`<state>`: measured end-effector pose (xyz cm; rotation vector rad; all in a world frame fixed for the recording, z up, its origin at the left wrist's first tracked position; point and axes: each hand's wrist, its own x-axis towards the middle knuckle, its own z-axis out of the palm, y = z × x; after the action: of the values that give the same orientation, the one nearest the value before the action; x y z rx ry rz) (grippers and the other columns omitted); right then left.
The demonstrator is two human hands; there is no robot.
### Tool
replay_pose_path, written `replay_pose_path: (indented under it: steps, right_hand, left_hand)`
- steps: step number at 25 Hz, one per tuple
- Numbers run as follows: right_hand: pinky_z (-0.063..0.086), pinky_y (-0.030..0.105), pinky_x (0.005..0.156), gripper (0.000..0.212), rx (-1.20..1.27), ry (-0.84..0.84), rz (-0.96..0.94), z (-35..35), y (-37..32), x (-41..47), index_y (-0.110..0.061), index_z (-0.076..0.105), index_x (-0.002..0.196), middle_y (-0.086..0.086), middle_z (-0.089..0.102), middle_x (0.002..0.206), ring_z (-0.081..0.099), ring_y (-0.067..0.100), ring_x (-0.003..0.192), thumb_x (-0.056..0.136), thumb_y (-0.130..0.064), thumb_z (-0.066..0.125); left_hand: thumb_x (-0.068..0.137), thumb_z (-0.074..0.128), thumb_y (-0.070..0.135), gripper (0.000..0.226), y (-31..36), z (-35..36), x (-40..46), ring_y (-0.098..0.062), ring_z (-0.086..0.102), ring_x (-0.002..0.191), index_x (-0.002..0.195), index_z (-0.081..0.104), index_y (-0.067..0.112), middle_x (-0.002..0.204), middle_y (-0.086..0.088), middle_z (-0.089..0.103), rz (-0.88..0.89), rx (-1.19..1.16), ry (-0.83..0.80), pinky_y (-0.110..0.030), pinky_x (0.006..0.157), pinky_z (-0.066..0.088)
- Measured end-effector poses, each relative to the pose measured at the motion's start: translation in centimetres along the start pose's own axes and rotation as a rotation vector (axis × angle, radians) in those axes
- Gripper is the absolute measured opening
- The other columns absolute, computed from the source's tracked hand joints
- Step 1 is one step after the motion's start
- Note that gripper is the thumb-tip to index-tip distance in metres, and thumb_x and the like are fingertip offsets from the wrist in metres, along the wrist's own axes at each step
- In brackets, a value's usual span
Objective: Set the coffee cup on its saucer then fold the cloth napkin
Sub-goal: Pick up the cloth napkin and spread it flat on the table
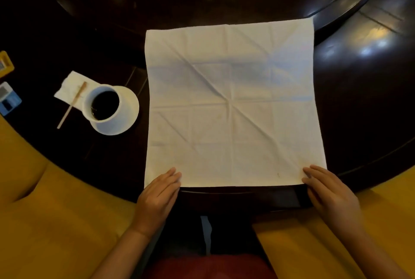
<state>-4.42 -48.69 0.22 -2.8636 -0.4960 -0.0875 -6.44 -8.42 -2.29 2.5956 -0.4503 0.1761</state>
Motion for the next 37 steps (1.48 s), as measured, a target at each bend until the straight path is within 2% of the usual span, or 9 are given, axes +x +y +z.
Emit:
replay_pose_path:
  steps: [7, 11, 16, 19, 24, 28, 31, 34, 37]
  right_hand:
    - [0.046, 0.039, 0.088, 0.033, -0.016, -0.086, 0.045, -0.5, -0.8, -1.6, 0.0, 0.069, 0.097, 0.018, 0.067, 0.109, 0.06, 0.033, 0.107, 0.088, -0.022, 0.046]
    - [0.047, 0.035, 0.085, 0.043, 0.043, -0.037, 0.158, -1.0, -1.9, -0.7, -0.004, 0.066, 0.104, 0.017, 0.065, 0.112, 0.056, 0.029, 0.109, 0.092, -0.038, 0.042]
    - [0.018, 0.044, 0.112, 0.05, 0.123, -0.019, 0.132, 2.4, -9.9, 6.3, -0.009, 0.034, 0.14, 0.015, 0.028, 0.149, 0.021, 0.031, 0.14, 0.095, -0.028, 0.033]
    - [0.002, 0.04, 0.116, 0.053, 0.163, -0.169, 0.22, 5.3, -13.2, 10.2, -0.016, 0.018, 0.146, 0.004, 0.005, 0.153, 0.004, 0.024, 0.143, 0.097, -0.026, 0.035]
    - [0.001, 0.042, 0.113, 0.061, -0.025, -0.184, 0.266, 6.0, -7.4, 9.2, -0.023, 0.015, 0.146, 0.001, 0.006, 0.153, 0.005, 0.019, 0.142, 0.091, -0.047, 0.026]
    - [0.002, 0.043, 0.116, 0.066, -0.041, -0.176, 0.499, 4.3, -1.7, 7.6, -0.022, -0.004, 0.147, 0.001, -0.001, 0.156, -0.006, 0.013, 0.142, 0.091, -0.05, 0.016]
    - [0.004, 0.05, 0.116, 0.067, -0.033, -0.119, 0.617, 3.5, -1.6, 9.2, -0.015, 0.0, 0.147, 0.009, 0.003, 0.157, -0.008, 0.015, 0.141, 0.092, -0.05, 0.014]
    - [0.006, 0.051, 0.112, 0.061, -0.012, -0.014, 0.335, 4.0, -5.1, 14.3, -0.017, 0.019, 0.146, 0.012, 0.016, 0.155, 0.003, 0.02, 0.141, 0.092, -0.044, 0.025]
    - [0.003, 0.048, 0.113, 0.052, 0.023, -0.093, 0.088, 5.7, -8.3, 19.6, -0.025, 0.017, 0.146, 0.007, 0.013, 0.156, 0.001, 0.02, 0.143, 0.097, -0.039, 0.029]
  left_hand:
    - [0.088, 0.059, 0.009, 0.019, 0.4, -0.2, -1.4, -0.02, 0.057, 0.116, 0.102, 0.07, 0.001, 0.115, -0.008, 0.066, 0.022, -0.009, -0.01, -0.036, 0.094, 0.048]
    - [0.09, 0.054, 0.016, 0.029, 0.9, -0.9, -1.6, -0.021, 0.05, 0.124, 0.114, 0.065, 0.002, 0.125, -0.009, 0.06, 0.0, -0.013, -0.012, -0.042, 0.097, 0.045]
    - [0.091, 0.034, 0.026, 0.057, 5.5, 2.1, 5.1, -0.02, 0.015, 0.142, 0.145, 0.024, 0.011, 0.151, -0.007, 0.024, -0.085, 0.133, -0.11, -0.048, 0.112, 0.011]
    - [0.092, 0.027, 0.034, 0.058, 6.7, 4.7, 9.3, -0.02, 0.009, 0.143, 0.147, 0.014, 0.022, 0.154, -0.005, 0.016, -0.111, 0.329, -0.246, -0.054, 0.111, 0.011]
    - [0.088, 0.026, 0.046, 0.063, 1.5, 3.6, 8.2, -0.021, 0.009, 0.143, 0.148, 0.019, 0.026, 0.156, -0.005, 0.015, -0.279, 0.324, -0.297, -0.05, 0.111, 0.009]
    - [0.089, 0.018, 0.047, 0.067, -0.9, 1.7, 7.5, -0.02, 0.002, 0.144, 0.149, 0.012, 0.018, 0.157, -0.008, 0.008, -0.406, 0.312, -0.275, -0.048, 0.114, 0.009]
    - [0.089, 0.014, 0.047, 0.07, -0.4, 1.2, 8.2, -0.019, 0.002, 0.144, 0.148, 0.008, 0.011, 0.157, -0.011, 0.007, -0.544, 0.267, -0.199, -0.049, 0.115, 0.003]
    - [0.091, 0.022, 0.043, 0.065, 1.2, 2.2, 11.8, -0.019, 0.003, 0.143, 0.148, 0.009, 0.015, 0.157, -0.01, 0.008, -0.402, 0.224, -0.101, -0.052, 0.112, 0.0]
    - [0.094, 0.024, 0.039, 0.06, 2.2, 4.4, 17.5, -0.021, 0.004, 0.143, 0.148, 0.006, 0.022, 0.157, -0.008, 0.009, -0.233, 0.298, -0.142, -0.055, 0.11, 0.0]
